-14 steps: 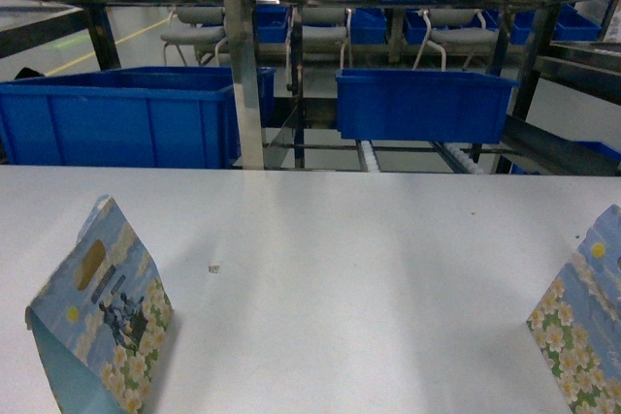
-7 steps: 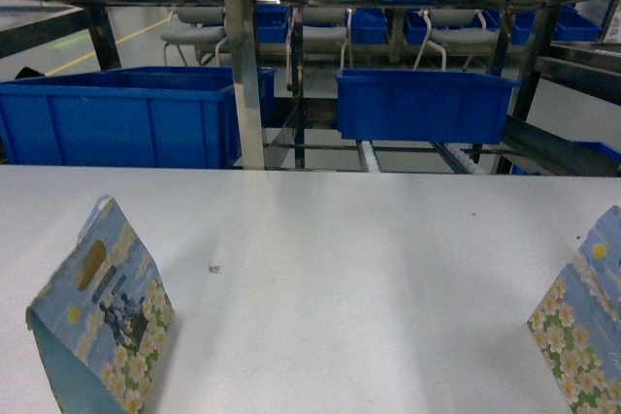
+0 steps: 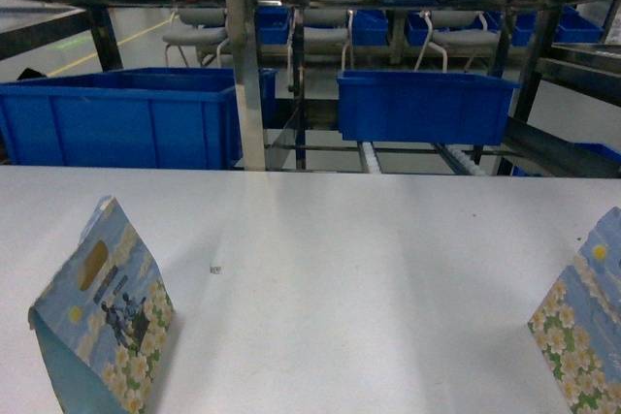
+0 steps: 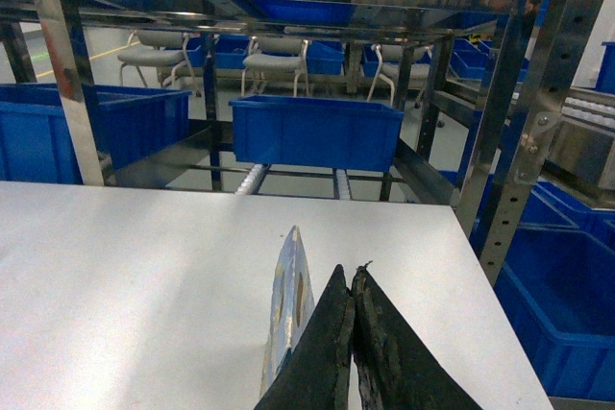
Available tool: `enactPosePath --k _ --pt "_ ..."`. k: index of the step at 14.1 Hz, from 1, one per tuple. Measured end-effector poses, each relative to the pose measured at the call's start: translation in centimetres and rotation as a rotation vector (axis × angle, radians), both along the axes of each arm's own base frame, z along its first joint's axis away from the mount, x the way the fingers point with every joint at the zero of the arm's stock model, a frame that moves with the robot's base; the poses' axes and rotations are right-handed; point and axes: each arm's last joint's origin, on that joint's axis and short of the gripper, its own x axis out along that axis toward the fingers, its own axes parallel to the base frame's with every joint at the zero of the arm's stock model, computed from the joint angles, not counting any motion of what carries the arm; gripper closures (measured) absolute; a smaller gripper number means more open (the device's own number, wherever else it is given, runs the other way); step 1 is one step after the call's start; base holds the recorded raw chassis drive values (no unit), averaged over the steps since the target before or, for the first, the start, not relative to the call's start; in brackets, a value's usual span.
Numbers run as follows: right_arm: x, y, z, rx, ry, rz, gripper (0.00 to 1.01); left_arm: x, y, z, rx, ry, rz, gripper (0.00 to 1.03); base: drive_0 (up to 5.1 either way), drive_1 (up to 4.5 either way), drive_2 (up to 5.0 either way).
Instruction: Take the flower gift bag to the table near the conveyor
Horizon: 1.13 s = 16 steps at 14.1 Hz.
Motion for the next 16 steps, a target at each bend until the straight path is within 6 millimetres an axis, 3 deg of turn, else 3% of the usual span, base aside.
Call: enactPosePath --k 7,8,14,15,16 --pt "0.00 0.00 0.00 0.000 0.000 0.000 0.99 0.02 -0.01 -0.19 0.000 0.010 -0.004 1.01 0.0 0.00 0.0" --pt "0.00 0.00 0.00 0.000 0.000 0.000 0.97 0.02 -0.01 -0.19 0.000 0.010 -0.004 0.94 0.0 0.00 0.0" --pt "0.00 0.00 0.00 0.000 0.000 -0.001 0.12 0.02 -0.01 -0.19 0.000 0.010 -0.004 0.10 0.0 0.00 0.0" --pt "0.00 0.00 0.00 0.001 0.000 -0.001 0.01 0.02 -0.01 -0.19 0.000 0.010 -0.004 0.03 0.0 0.00 0.0" --pt "0.00 0.00 0.00 0.000 0.000 0.000 0.04 0.02 -0.01 -0.19 0.000 0.010 -0.004 0.05 0.0 0.00 0.0"
